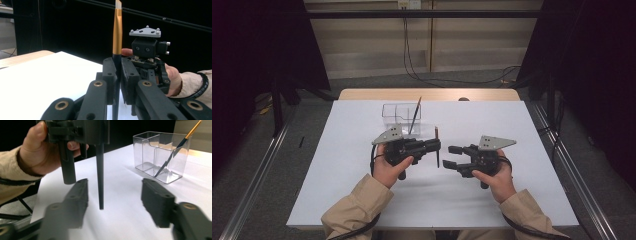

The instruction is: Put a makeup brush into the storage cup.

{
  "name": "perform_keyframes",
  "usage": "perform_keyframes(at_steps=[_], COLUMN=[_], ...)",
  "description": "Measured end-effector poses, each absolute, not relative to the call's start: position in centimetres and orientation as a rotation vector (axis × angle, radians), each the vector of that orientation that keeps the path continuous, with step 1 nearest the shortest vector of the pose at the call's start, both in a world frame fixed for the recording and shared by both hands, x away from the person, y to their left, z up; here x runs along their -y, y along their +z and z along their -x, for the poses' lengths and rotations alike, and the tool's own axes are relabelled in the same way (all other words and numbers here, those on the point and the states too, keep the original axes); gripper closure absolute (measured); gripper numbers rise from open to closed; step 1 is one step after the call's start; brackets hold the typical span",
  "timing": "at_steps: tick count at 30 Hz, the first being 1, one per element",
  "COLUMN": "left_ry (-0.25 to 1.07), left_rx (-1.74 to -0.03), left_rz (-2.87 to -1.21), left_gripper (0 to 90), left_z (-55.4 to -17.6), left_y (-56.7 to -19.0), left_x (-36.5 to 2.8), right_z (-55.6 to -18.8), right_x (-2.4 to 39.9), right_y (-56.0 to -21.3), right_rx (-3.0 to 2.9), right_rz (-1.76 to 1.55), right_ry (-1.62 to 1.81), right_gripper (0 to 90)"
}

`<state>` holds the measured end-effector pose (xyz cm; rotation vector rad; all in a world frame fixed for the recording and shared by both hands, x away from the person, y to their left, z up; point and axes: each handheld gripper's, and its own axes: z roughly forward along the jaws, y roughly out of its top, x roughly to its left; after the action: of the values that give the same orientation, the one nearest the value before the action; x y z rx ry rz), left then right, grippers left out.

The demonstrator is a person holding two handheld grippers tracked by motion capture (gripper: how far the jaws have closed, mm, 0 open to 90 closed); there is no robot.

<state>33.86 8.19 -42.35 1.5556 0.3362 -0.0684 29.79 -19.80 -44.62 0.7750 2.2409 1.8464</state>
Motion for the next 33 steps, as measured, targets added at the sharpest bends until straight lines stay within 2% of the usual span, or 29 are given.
perform_keyframes(at_steps=[11,27,33], left_ry=[-0.051,-0.042,-0.044], left_rx=[-0.335,-0.330,-0.332], left_rz=[-1.552,-1.548,-1.547], left_gripper=[83.1,82.6,82.4], left_z=[-33.8,-33.8,-33.8], left_y=[-42.1,-42.0,-42.2], left_x=[-8.6,-8.9,-8.8], right_z=[-29.6,-29.3,-29.2], right_x=[20.3,22.1,22.9], right_y=[-44.6,-44.5,-44.4], right_rx=[-2.252,-2.268,-2.277], right_rz=[-0.770,-0.773,-0.766], right_ry=[1.797,1.795,1.768], right_gripper=[19.7,7.4,7.0])
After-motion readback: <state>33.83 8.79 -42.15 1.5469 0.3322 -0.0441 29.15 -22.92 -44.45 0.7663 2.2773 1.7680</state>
